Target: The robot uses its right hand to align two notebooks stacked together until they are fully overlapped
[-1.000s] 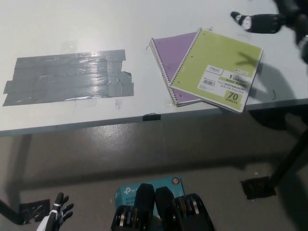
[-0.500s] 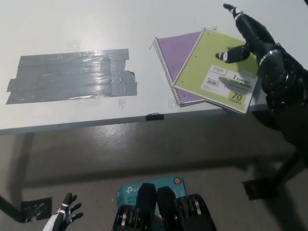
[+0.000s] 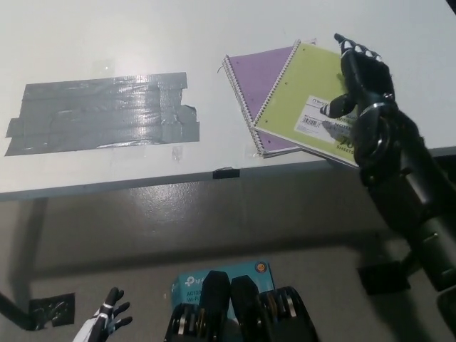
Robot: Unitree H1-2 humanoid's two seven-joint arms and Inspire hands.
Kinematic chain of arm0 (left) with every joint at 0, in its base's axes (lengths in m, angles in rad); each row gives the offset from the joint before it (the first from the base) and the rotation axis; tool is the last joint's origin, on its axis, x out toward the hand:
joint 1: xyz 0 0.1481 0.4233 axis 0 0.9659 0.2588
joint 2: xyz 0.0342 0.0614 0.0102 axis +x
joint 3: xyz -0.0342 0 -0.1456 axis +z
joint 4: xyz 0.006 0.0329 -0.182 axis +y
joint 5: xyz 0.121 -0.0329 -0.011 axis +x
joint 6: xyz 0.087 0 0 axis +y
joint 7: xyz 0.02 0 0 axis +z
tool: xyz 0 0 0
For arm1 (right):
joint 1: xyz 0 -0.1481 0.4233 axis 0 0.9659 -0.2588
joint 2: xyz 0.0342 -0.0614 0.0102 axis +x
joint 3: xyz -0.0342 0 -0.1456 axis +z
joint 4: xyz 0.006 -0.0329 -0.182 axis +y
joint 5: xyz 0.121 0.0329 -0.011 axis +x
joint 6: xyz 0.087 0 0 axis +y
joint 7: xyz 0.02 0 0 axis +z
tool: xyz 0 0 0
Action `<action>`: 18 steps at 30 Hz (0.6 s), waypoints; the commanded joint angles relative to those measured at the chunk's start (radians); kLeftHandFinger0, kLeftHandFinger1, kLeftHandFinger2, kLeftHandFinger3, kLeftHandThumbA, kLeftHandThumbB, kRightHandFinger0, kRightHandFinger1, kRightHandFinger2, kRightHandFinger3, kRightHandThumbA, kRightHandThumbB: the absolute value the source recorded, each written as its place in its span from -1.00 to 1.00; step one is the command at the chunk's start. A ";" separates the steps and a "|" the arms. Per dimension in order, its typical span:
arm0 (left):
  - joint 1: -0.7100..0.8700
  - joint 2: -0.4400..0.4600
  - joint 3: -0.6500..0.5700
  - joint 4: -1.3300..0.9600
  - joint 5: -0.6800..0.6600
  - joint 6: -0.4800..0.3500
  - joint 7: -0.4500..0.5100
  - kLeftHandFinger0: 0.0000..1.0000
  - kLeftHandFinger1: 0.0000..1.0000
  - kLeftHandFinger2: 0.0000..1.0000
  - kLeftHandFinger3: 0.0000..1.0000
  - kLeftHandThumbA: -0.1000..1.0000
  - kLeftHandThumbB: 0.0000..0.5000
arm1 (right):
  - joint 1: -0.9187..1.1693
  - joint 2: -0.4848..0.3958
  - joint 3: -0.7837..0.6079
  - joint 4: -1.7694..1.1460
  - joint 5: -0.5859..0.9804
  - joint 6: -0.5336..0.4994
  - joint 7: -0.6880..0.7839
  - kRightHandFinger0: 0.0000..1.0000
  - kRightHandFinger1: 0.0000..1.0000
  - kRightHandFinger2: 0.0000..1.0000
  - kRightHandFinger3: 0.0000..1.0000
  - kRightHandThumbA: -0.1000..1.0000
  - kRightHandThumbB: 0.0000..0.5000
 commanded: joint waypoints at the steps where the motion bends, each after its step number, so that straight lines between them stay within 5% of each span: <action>1: 0.007 0.014 -0.002 -0.036 0.027 0.014 -0.004 0.52 0.81 1.00 1.00 1.00 0.10 | -0.017 0.033 -0.057 0.007 -0.085 0.022 -0.066 1.00 1.00 1.00 1.00 1.00 0.15; 8: 0.008 0.015 0.002 -0.042 0.024 0.014 -0.010 0.48 0.74 1.00 1.00 1.00 0.23 | -0.001 0.051 -0.108 0.078 -0.096 0.022 -0.056 1.00 1.00 1.00 1.00 1.00 0.18; 16: 0.009 0.003 0.000 -0.042 0.039 0.014 -0.003 0.41 0.69 1.00 1.00 1.00 0.17 | 0.014 0.083 -0.156 0.123 -0.111 0.022 -0.066 1.00 1.00 1.00 1.00 1.00 0.16; 18: 0.010 0.000 0.002 -0.037 0.033 0.014 -0.004 0.52 0.82 1.00 1.00 1.00 0.38 | 0.022 0.110 -0.159 0.125 -0.096 0.022 -0.078 1.00 1.00 1.00 1.00 1.00 0.20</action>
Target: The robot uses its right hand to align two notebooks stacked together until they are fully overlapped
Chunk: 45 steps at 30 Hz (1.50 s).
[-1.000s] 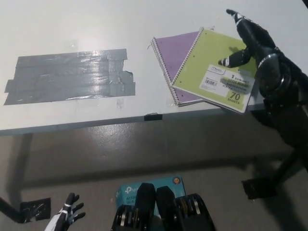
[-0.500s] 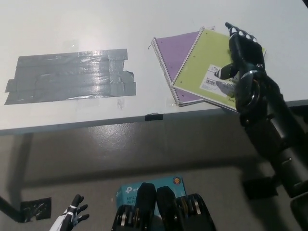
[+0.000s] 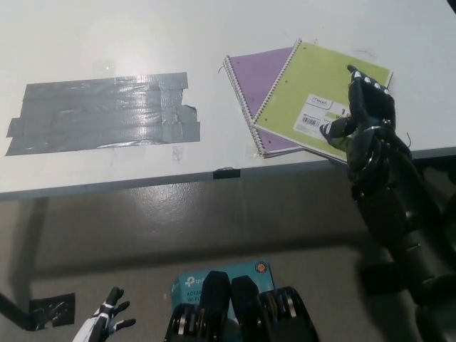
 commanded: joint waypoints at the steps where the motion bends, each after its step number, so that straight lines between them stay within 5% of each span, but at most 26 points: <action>1: 0.006 0.002 0.003 -0.024 0.016 0.014 -0.004 0.47 0.76 1.00 1.00 1.00 0.37 | -0.014 0.038 -0.018 0.007 -0.027 0.012 -0.032 1.00 1.00 1.00 1.00 1.00 0.20; 14: 0.008 -0.003 0.018 -0.023 0.007 0.014 -0.008 0.30 0.60 1.00 1.00 1.00 0.59 | 0.042 0.017 0.134 -0.004 0.000 -0.012 0.015 1.00 1.00 1.00 1.00 1.00 0.21; 18: 0.014 -0.010 0.023 -0.031 -0.001 0.014 -0.010 0.36 0.65 1.00 1.00 1.00 0.97 | 0.067 -0.004 0.155 0.020 0.016 -0.015 0.035 1.00 1.00 1.00 1.00 1.00 0.24; 28: -0.001 -0.022 0.013 -0.014 0.019 0.014 -0.009 0.45 0.67 1.00 1.00 1.00 1.00 | 0.131 -0.047 0.221 -0.017 0.080 -0.093 0.164 1.00 1.00 1.00 1.00 1.00 0.31; 32: -0.003 -0.012 -0.002 -0.015 0.021 0.014 -0.026 0.51 0.69 1.00 1.00 1.00 1.00 | 0.149 -0.039 0.237 -0.008 0.099 -0.132 0.183 1.00 1.00 1.00 1.00 1.00 0.49; 39: -0.009 -0.006 0.003 -0.019 -0.027 0.014 -0.073 0.37 0.65 1.00 1.00 1.00 1.00 | 0.177 -0.043 0.278 0.007 0.096 -0.172 0.212 1.00 1.00 1.00 1.00 1.00 0.33; 45: -0.006 -0.010 0.006 -0.025 -0.024 0.004 -0.074 0.33 0.65 0.93 1.00 1.00 1.00 | 0.185 -0.092 0.356 0.030 0.055 -0.188 0.255 1.00 1.00 1.00 1.00 1.00 0.39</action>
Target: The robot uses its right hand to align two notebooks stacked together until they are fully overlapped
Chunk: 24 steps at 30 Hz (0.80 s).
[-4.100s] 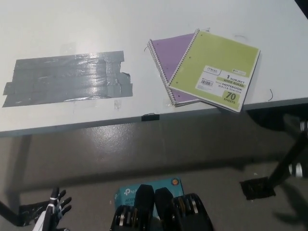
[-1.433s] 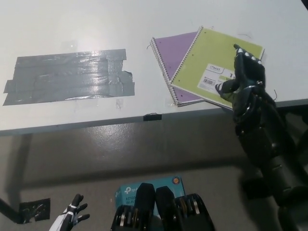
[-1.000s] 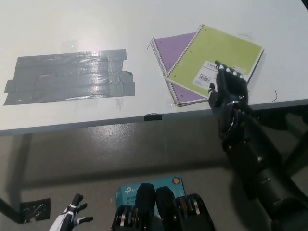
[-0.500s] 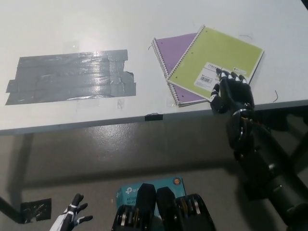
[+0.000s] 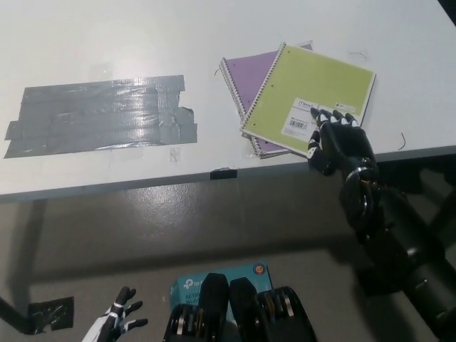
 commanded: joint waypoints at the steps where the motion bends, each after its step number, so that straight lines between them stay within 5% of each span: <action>1: -0.001 0.007 0.011 -0.023 -0.010 -0.002 -0.027 0.28 0.58 0.89 1.00 1.00 1.00 | 0.069 -0.013 0.080 0.056 0.018 -0.040 0.195 1.00 1.00 1.00 1.00 1.00 0.40; 7: -0.001 0.008 0.009 -0.015 0.001 -0.012 -0.022 0.27 0.52 0.79 1.00 1.00 1.00 | 0.066 -0.102 0.195 0.059 -0.046 -0.126 0.188 1.00 1.00 1.00 1.00 1.00 0.34; 8: -0.001 0.004 0.011 -0.016 0.000 -0.010 -0.018 0.22 0.47 0.80 1.00 1.00 1.00 | 0.054 -0.129 0.243 0.056 -0.080 -0.158 0.206 1.00 1.00 1.00 1.00 1.00 0.20; 10: -0.001 0.002 0.015 -0.014 -0.008 -0.019 -0.021 0.07 0.34 0.78 1.00 1.00 1.00 | 0.040 -0.166 0.303 0.045 -0.116 -0.213 0.224 1.00 1.00 1.00 1.00 1.00 0.23; 14: -0.011 0.017 0.005 -0.016 0.007 -0.007 -0.025 0.38 0.46 0.78 1.00 1.00 1.00 | 0.037 -0.201 0.341 0.039 -0.106 -0.255 0.196 1.00 1.00 1.00 1.00 1.00 0.25; 24: -0.012 0.012 0.005 -0.017 0.008 -0.002 -0.027 0.28 0.53 0.83 1.00 1.00 1.00 | -0.060 -0.256 0.429 0.079 -0.186 -0.342 0.130 1.00 1.00 1.00 1.00 1.00 0.15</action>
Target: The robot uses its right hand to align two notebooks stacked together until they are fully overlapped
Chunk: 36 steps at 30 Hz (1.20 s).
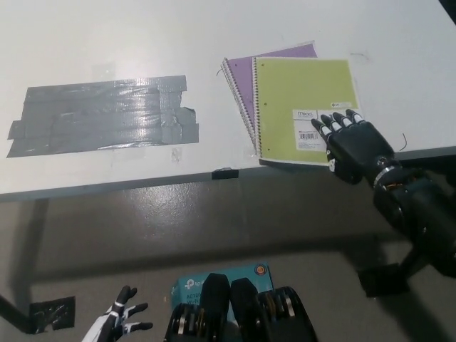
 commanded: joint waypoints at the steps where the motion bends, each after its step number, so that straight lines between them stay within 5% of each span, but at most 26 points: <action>1: -0.009 0.012 0.004 -0.015 0.016 -0.001 -0.015 0.29 0.50 0.85 1.00 1.00 1.00 | -0.002 -0.031 0.077 0.069 -0.075 -0.112 0.120 1.00 1.00 1.00 1.00 1.00 0.17; 8: -0.007 0.009 0.005 -0.020 0.013 -0.002 -0.022 0.30 0.60 0.93 1.00 1.00 1.00 | -0.077 -0.017 0.133 0.120 -0.132 -0.149 0.079 1.00 1.00 1.00 1.00 1.00 0.23; 21: -0.016 0.007 -0.007 -0.014 0.028 -0.018 -0.022 0.23 0.47 0.84 1.00 1.00 1.00 | -0.132 0.017 0.129 0.129 -0.158 -0.174 0.071 1.00 1.00 1.00 1.00 1.00 0.38; 36: -0.008 0.002 -0.011 -0.009 0.030 -0.035 -0.025 0.30 0.50 0.76 1.00 1.00 1.00 | -0.174 0.014 0.159 0.202 -0.219 -0.212 0.035 1.00 1.00 1.00 1.00 1.00 0.28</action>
